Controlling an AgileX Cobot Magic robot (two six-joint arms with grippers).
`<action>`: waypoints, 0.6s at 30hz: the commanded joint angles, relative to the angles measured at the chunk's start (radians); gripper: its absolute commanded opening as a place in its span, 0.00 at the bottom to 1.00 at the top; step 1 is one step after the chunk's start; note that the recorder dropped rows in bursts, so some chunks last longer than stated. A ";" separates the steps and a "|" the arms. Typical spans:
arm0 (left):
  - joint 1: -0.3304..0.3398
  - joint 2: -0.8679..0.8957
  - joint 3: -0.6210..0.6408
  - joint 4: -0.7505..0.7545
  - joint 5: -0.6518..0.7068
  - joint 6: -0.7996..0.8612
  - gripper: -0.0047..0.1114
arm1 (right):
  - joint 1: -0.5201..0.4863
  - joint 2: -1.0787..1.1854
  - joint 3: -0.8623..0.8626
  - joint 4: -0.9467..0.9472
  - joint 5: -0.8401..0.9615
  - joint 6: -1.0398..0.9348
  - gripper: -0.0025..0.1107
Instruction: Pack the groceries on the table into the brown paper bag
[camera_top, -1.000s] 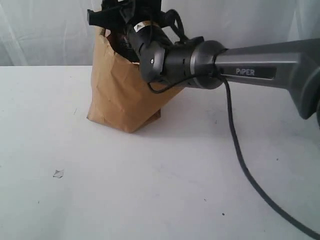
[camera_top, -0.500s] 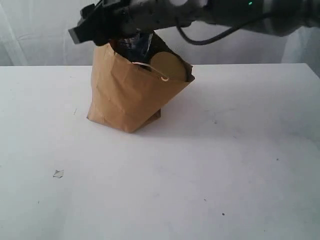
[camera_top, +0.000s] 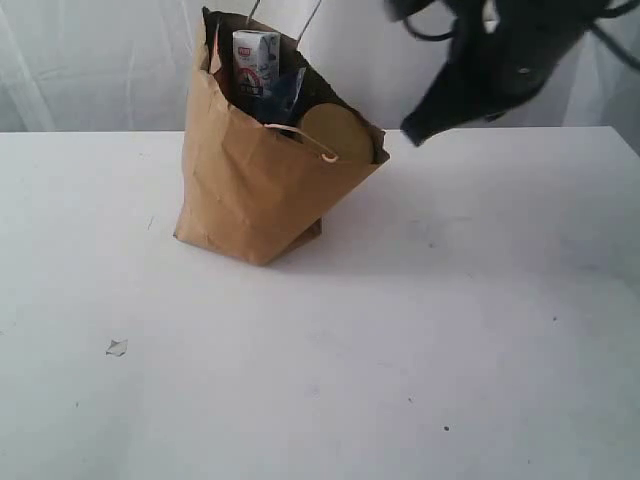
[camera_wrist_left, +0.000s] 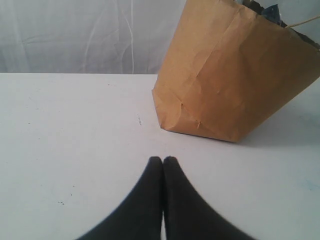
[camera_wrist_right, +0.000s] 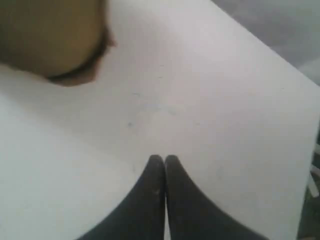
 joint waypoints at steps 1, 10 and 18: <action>-0.007 -0.003 0.003 -0.020 -0.004 0.000 0.04 | -0.142 -0.156 0.121 -0.146 -0.111 0.143 0.02; -0.007 -0.003 0.003 -0.020 -0.004 0.000 0.04 | -0.321 -0.369 0.302 -0.501 0.063 0.640 0.02; -0.007 -0.003 0.003 -0.020 -0.004 0.000 0.04 | -0.318 -0.781 0.340 -0.537 -0.032 0.475 0.02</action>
